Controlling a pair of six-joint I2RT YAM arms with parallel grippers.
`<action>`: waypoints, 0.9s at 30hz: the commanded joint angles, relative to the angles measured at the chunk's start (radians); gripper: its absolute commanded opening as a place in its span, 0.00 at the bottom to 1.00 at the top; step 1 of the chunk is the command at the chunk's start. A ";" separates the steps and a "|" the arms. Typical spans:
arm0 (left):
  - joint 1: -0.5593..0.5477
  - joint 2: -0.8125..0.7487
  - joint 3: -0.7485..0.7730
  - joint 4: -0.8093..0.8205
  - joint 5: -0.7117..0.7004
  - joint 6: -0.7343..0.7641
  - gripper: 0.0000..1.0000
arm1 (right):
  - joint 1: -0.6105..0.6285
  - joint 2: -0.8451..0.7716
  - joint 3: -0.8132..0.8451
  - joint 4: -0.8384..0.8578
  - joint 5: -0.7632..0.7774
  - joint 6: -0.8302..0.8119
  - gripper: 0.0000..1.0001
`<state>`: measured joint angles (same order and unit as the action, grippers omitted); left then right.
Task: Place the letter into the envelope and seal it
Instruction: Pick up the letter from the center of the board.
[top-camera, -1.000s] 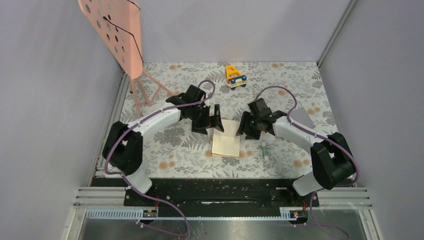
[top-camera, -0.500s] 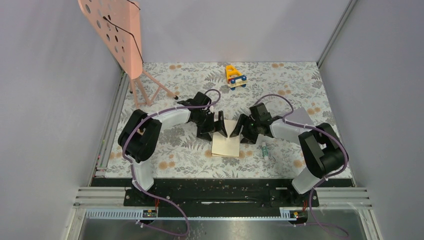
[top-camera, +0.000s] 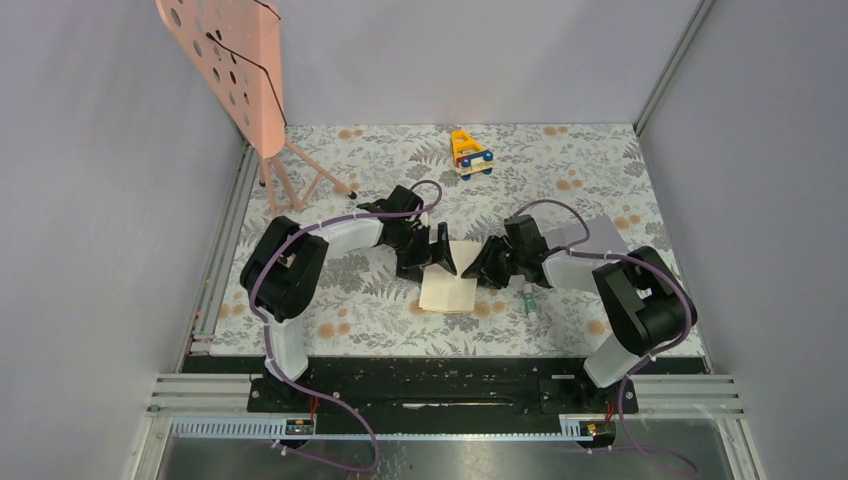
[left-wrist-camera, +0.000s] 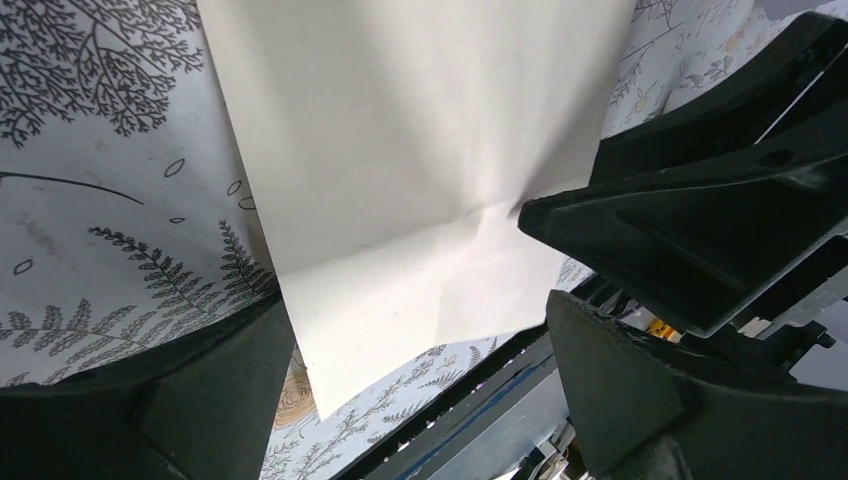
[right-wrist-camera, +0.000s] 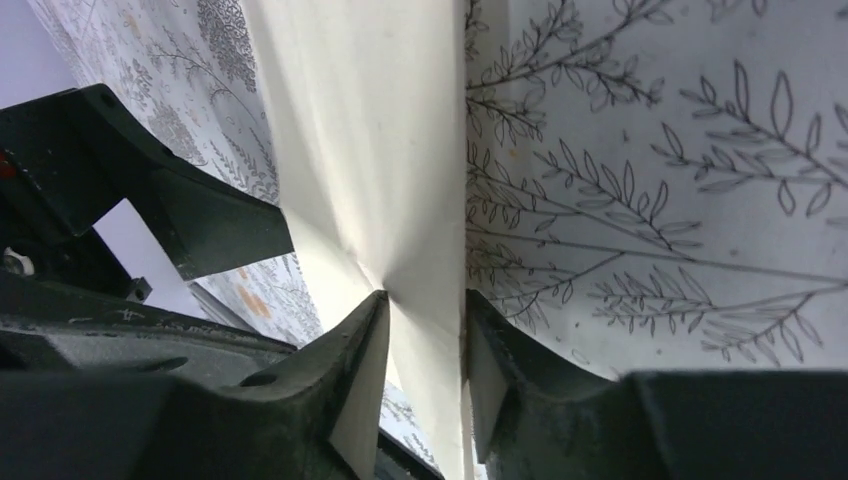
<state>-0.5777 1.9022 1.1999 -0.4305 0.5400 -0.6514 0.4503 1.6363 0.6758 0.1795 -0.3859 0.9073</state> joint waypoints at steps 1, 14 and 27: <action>0.013 -0.015 -0.024 0.028 0.000 0.030 0.97 | -0.004 -0.068 -0.017 0.061 0.000 0.037 0.33; 0.032 -0.429 -0.023 -0.194 -0.082 0.398 0.99 | -0.022 -0.203 0.245 -0.349 -0.181 -0.228 0.09; -0.067 -0.745 -0.108 0.037 -0.067 0.643 0.96 | -0.024 -0.297 0.472 -0.613 -0.437 -0.346 0.10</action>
<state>-0.5751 1.1748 1.1049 -0.5060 0.4923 -0.1062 0.4301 1.3785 1.0885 -0.3485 -0.7242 0.5930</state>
